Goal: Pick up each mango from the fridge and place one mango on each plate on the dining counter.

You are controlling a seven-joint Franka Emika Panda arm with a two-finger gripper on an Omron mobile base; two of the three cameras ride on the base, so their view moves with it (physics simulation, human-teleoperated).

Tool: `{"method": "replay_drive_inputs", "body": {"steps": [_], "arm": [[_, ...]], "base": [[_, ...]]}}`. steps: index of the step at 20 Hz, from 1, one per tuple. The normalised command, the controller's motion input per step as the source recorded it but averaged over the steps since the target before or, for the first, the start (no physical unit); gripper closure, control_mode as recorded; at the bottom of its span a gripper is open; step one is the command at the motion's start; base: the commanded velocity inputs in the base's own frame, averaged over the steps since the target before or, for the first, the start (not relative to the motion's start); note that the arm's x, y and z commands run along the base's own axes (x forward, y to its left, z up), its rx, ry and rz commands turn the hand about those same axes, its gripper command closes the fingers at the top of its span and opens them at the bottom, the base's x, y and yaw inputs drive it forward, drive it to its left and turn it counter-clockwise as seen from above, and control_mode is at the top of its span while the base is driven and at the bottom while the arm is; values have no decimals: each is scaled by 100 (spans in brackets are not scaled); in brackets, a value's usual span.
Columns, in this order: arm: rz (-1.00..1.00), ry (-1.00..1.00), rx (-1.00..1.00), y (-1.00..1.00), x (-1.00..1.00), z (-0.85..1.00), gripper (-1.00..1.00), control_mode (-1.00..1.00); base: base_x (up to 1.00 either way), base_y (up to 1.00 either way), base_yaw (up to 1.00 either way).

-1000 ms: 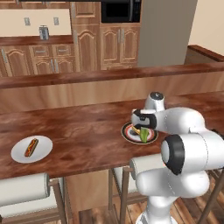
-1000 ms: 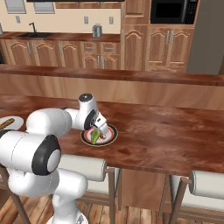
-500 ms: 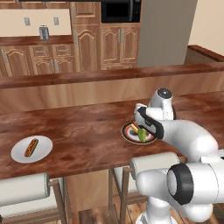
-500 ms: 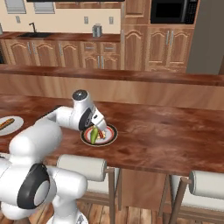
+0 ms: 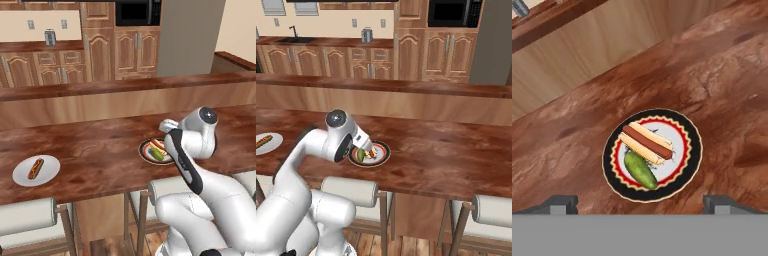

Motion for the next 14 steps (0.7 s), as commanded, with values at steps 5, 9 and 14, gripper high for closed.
{"method": "replay_drive_inputs", "body": {"steps": [5, 9, 14], "arm": [[11, -15, -1, 13, -67, 47, -100, -100], [10, -10, -5, 16, -58, 48, -100, -100], [4, -10, -10, 15, -49, 59, -100, -100]], "base": [[0, 0, 0], [0, 0, 0], [0, 0, 0]]}}
